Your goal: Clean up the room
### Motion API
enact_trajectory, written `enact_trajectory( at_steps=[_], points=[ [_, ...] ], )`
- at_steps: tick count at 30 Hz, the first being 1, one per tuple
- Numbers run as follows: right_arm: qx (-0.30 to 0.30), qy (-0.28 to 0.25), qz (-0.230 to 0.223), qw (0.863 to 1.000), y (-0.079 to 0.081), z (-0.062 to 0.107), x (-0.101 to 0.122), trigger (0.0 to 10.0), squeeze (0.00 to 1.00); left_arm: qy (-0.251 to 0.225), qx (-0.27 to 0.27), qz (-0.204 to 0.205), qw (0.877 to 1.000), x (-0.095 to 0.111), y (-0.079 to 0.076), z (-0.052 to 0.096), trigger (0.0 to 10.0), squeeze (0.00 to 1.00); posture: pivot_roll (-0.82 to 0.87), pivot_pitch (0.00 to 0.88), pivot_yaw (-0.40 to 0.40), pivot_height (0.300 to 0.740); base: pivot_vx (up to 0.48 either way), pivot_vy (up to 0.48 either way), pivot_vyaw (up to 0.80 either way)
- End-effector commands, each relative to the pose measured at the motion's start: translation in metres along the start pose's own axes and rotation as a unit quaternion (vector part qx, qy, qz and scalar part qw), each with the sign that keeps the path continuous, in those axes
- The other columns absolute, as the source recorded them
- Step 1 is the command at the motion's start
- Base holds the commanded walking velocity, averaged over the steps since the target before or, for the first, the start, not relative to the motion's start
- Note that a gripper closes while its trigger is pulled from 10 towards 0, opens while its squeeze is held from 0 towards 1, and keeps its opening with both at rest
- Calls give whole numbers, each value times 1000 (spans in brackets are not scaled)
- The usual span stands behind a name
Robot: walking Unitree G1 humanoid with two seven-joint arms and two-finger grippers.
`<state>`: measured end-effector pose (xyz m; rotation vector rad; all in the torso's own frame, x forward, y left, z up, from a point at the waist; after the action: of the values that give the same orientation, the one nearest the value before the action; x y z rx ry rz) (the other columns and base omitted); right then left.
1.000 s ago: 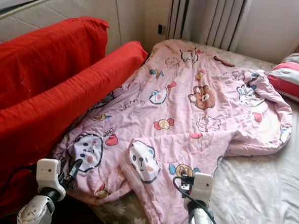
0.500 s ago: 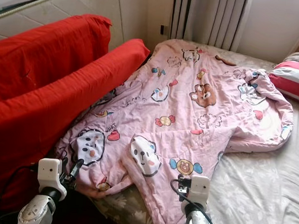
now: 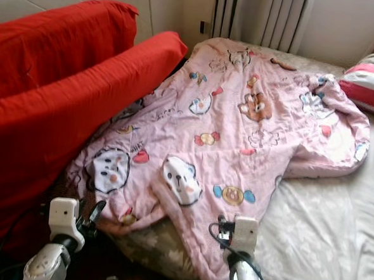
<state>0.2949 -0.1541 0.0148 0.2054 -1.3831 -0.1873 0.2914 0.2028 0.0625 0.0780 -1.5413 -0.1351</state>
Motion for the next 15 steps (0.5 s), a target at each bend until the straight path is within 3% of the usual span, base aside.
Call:
enact_trajectory(
  at_steps=[1,2,13,14,15],
  points=[
    [-2,17,-6,1000,0,4,-8,10000,0,6,2,2,1000,-2,2,3,10000,0,15,229,36,635,0,0,0],
    [2,18,-12,1000,1,4,-9,10000,1000,8,2,2,1000,-3,2,3,10000,0,14,229,37,635,0,0,0],
    [13,50,-2,999,7,5,-18,10000,1000,10,-1,1,1000,-2,0,2,10000,0,16,230,39,635,0,0,0],
    [12,50,-1,999,6,4,-18,10000,718,10,-2,1,1000,-2,0,2,10000,0,17,231,40,635,0,0,0],
    [12,50,-3,999,7,4,-18,10000,0,11,-2,1,1000,-2,0,2,10000,0,17,232,40,635,0,0,0]
  ],
)
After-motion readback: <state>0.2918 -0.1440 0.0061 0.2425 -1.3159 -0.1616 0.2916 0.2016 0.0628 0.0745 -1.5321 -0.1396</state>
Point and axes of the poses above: a point about 5 cm out from each wrist's last joint towards the gripper, its own z axis pointing back from the gripper into the wrist, its own x axis along the axis of the wrist's last joint, y = z × x, the point moved 1 cm from there along -z, pointing out of the wrist towards the gripper, and after that the axes turned 9 degrees about -z, right-handed, at the moved point
